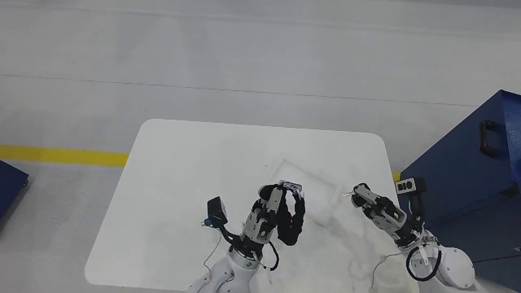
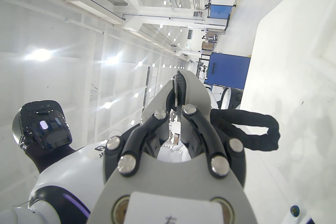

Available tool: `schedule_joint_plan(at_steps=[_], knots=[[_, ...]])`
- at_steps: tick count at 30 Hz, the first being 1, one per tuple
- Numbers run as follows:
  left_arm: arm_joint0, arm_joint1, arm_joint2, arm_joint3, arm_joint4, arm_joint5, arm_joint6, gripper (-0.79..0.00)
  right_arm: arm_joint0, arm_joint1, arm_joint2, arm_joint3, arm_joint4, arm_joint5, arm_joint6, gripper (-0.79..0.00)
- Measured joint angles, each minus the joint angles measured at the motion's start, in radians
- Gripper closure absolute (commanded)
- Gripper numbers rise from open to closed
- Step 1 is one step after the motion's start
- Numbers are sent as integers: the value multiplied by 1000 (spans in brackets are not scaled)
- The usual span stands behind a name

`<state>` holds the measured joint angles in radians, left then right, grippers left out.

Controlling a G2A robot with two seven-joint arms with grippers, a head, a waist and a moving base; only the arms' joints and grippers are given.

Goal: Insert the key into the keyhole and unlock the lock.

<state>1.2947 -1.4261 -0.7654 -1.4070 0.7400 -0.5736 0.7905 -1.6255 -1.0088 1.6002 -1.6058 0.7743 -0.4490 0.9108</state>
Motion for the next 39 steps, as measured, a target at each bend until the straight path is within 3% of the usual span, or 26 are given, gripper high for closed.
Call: schedule_joint_plan(at_steps=[17,34,39], knots=[[54,-31,0,-42,-291,-48,-135,0,0,0,0,0,0,0,0,0],[81,-41,-7,-69,-378,3,-180,0,0,0,0,0,0,0,0,0],[134,-50,-21,-148,-573,90,-208,0,0,0,0,0,0,0,0,0]])
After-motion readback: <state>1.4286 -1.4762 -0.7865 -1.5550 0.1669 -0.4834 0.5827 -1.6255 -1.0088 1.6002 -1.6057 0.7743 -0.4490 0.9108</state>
